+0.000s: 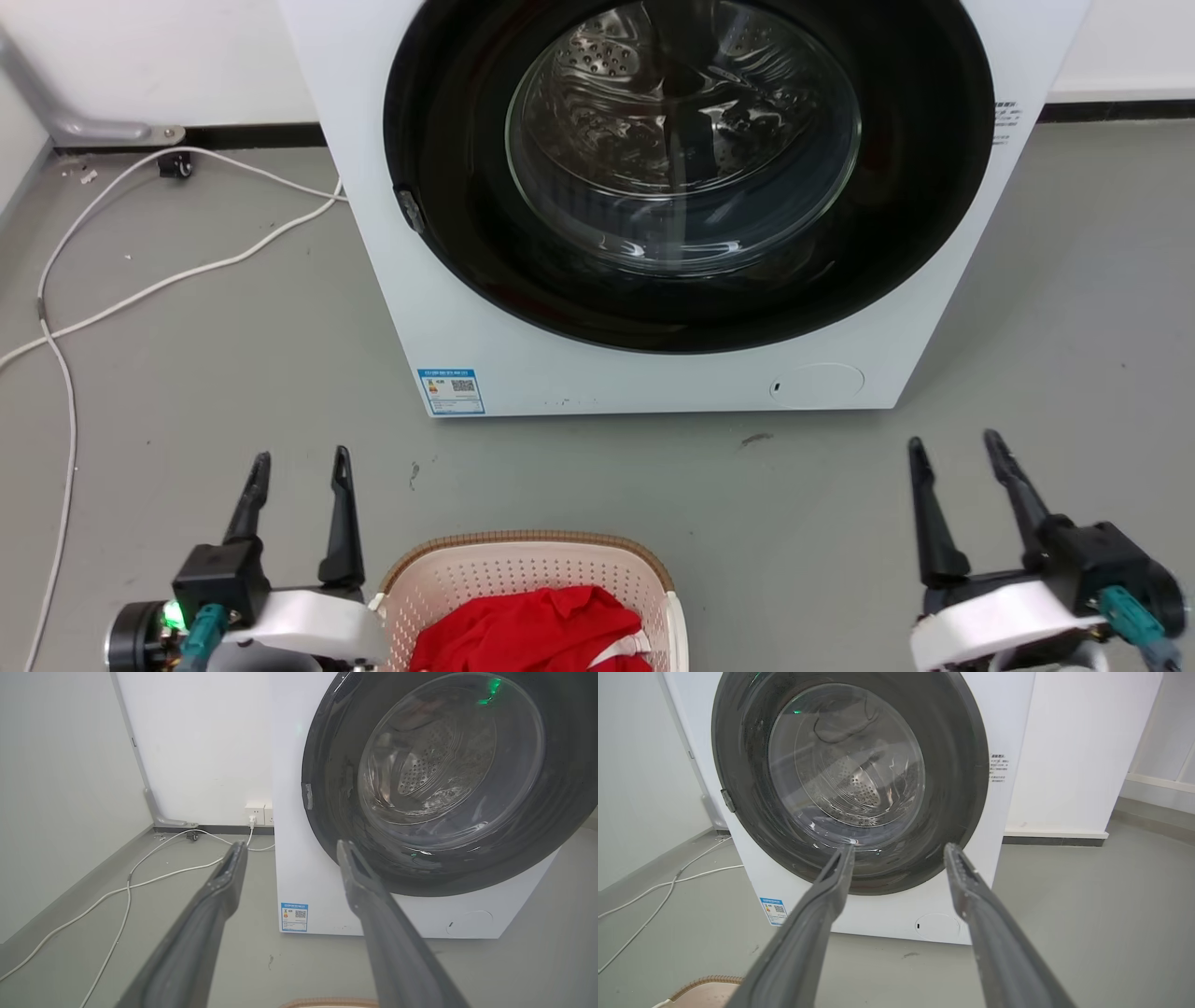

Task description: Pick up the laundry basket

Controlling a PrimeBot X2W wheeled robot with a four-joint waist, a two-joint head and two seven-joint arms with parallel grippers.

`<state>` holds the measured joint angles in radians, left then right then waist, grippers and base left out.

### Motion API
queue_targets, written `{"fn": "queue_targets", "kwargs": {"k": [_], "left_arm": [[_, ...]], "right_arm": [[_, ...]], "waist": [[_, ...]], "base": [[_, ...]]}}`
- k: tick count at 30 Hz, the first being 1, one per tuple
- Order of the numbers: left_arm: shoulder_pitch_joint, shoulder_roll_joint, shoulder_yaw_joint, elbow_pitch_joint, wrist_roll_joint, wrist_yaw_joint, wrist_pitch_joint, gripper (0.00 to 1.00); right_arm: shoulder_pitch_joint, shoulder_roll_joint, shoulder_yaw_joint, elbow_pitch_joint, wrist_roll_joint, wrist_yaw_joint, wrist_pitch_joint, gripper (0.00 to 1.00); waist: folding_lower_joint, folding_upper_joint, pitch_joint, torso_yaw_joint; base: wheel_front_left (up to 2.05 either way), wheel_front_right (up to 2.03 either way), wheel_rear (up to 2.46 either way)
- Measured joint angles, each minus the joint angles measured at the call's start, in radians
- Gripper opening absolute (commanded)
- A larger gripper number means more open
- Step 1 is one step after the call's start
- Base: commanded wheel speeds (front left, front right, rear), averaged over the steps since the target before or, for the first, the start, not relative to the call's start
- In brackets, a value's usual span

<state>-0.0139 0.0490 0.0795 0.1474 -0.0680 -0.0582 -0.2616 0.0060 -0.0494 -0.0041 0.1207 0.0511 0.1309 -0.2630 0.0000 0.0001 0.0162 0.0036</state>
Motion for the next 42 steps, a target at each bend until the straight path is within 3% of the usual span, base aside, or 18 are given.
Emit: {"fn": "queue_targets", "kwargs": {"k": [8, 17, 29, 42], "left_arm": [[-0.052, 0.018, 0.057, 0.156, 0.010, -0.031, -0.001, 1.00], [-0.174, 0.066, 0.078, 0.393, 0.009, -0.056, -0.001, 1.00], [-0.320, 0.122, 0.043, 0.657, -0.001, -0.070, -0.001, 1.00], [-0.440, 0.170, -0.037, 0.874, -0.035, -0.071, -0.001, 1.00]], "right_arm": [[-0.063, 0.000, 0.108, 0.138, 0.056, 0.000, 0.000, 1.00], [-0.206, 0.000, 0.260, 0.424, 0.111, 0.000, 0.000, 1.00], [-0.377, 0.000, 0.435, 0.695, 0.217, 0.000, 0.000, 1.00], [-0.515, 0.000, 0.642, 0.842, 0.402, 0.000, 0.000, 1.00]], "waist": [[0.0000, 0.0000, 0.040, 0.005], [0.0001, -0.0001, 0.142, 0.001], [0.0001, 0.0000, 0.285, 0.003], [0.0001, -0.0001, 0.418, 0.011]], "base": [[0.00, 0.00, 0.00], [0.00, 0.00, 0.00], [0.00, 0.00, 0.00], [0.00, 0.00, 0.00]]}}
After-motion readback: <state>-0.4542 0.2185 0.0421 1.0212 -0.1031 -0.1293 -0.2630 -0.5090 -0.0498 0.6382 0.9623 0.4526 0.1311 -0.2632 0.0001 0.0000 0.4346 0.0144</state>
